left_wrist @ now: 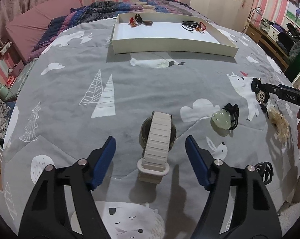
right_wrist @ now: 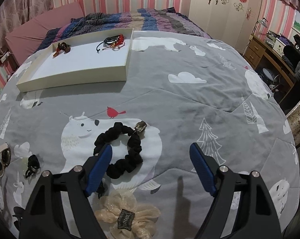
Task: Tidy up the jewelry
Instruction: 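Grasp the cream watch with the left tool while the right tool grasps the black beaded bracelet, then carry the cream watch and black beaded bracelet over the white tray with both tools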
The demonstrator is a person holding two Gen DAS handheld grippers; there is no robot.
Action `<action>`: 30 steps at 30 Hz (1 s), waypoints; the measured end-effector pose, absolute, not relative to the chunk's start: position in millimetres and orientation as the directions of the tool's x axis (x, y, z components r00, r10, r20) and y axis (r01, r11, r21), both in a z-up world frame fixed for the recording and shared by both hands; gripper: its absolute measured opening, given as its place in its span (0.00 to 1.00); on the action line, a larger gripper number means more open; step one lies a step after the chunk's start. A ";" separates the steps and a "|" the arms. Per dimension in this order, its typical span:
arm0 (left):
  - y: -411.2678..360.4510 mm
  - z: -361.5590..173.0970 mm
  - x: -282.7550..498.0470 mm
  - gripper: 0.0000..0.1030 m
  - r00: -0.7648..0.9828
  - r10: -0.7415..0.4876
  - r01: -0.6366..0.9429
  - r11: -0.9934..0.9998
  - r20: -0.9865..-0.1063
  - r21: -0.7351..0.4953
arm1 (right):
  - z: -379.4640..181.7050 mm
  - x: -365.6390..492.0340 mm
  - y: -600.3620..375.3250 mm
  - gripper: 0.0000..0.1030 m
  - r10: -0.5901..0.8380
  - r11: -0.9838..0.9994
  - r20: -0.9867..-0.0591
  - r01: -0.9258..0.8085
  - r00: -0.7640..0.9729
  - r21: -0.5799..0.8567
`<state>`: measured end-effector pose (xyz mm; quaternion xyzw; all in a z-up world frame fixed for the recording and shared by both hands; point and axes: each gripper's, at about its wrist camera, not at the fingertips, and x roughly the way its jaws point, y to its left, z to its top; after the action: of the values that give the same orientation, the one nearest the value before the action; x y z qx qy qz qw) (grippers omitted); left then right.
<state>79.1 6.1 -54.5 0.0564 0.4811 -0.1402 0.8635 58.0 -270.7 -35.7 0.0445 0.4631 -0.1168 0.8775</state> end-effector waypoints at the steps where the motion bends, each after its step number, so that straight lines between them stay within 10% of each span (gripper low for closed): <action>1: 6.0 -55.1 79.5 0.64 0.497 -0.185 0.294 0.955 -0.848 -0.035 | -37.2 59.1 -270.7 0.63 -0.162 0.969 -0.826 0.245 0.540 -0.030; 11: 2.9 -63.5 84.0 0.26 0.456 -0.216 0.308 0.948 -0.863 -0.075 | -54.8 75.4 -272.2 0.36 -0.097 0.975 -0.859 0.221 0.504 0.020; 17: 0.8 -61.2 85.5 0.26 0.454 -0.223 0.312 0.947 -0.863 -0.080 | -55.1 80.7 -265.0 0.12 -0.079 0.981 -0.855 0.191 0.512 0.024; 30: 2.4 -34.7 99.9 0.25 0.498 -0.255 0.296 0.948 -0.829 -0.114 | -26.6 79.0 -270.5 0.08 -0.075 0.977 -0.798 0.203 0.598 0.060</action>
<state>99.9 2.4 -34.7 0.0213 0.4748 -0.1593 0.8653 79.0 -270.5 -26.6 0.0726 0.4416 -0.0781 0.8909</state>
